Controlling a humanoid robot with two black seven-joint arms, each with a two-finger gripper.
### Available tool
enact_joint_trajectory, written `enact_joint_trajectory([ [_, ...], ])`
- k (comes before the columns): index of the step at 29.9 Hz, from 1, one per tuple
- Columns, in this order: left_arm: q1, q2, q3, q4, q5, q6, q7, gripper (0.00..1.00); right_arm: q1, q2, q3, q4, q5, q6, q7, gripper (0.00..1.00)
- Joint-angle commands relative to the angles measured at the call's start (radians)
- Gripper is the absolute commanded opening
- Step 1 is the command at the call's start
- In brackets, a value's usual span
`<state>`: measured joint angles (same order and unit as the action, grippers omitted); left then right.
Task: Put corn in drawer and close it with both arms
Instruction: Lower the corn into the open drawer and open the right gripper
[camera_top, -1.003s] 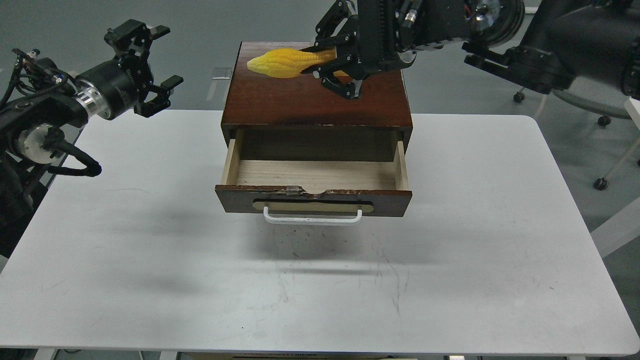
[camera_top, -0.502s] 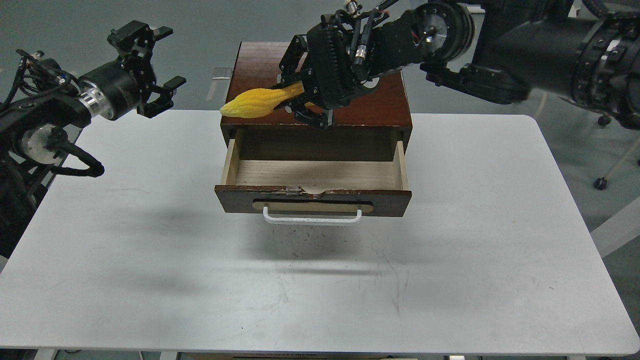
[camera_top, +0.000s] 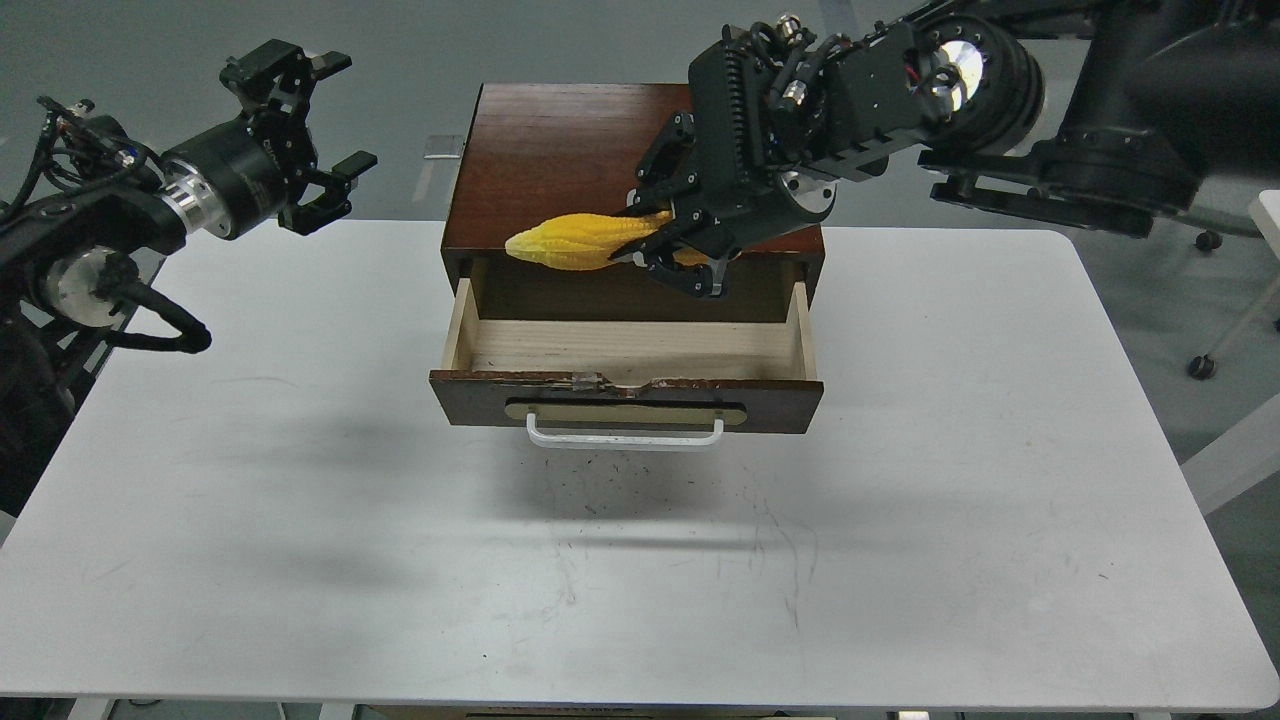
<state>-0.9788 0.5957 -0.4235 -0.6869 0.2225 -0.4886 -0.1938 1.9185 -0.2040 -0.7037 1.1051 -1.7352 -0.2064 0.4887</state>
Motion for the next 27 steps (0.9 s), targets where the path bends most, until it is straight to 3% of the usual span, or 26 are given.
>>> enact_joint_trajectory([
  [1,0.000,-0.001,0.000,0.001,0.000,0.000,-0.001,1.00,-0.010,0.011,-0.005,0.004,-0.009,0.001,0.000,0.00],
  [6,0.002,0.003,0.002,0.000,0.000,0.000,-0.001,1.00,-0.032,0.018,-0.007,0.002,-0.009,-0.002,0.000,0.00],
  [7,0.002,0.004,0.000,0.001,0.000,0.000,-0.001,1.00,-0.038,0.018,-0.005,0.002,-0.007,-0.007,0.000,0.06],
  [9,0.002,0.006,0.002,0.001,0.000,0.000,-0.001,1.00,-0.042,0.018,-0.002,0.001,-0.004,-0.010,0.000,0.29],
  [10,0.002,0.007,0.002,0.001,0.000,0.000,-0.001,1.00,-0.052,0.015,0.004,0.001,0.000,-0.013,0.000,0.51],
  [11,0.002,0.007,0.002,0.001,0.000,0.000,-0.001,1.00,-0.056,0.014,0.006,0.002,0.008,-0.019,0.000,0.62],
  [12,0.003,0.007,0.002,0.001,0.001,0.000,-0.001,1.00,-0.067,0.012,0.012,0.002,0.013,-0.028,0.000,0.86],
  [13,0.002,0.006,0.002,0.001,0.001,0.000,-0.001,1.00,-0.078,0.011,0.021,0.002,0.014,-0.033,0.000,0.97],
  [27,0.002,0.003,0.002,0.001,0.003,0.000,-0.001,1.00,-0.084,-0.018,0.035,0.028,0.016,-0.033,0.000,1.00],
])
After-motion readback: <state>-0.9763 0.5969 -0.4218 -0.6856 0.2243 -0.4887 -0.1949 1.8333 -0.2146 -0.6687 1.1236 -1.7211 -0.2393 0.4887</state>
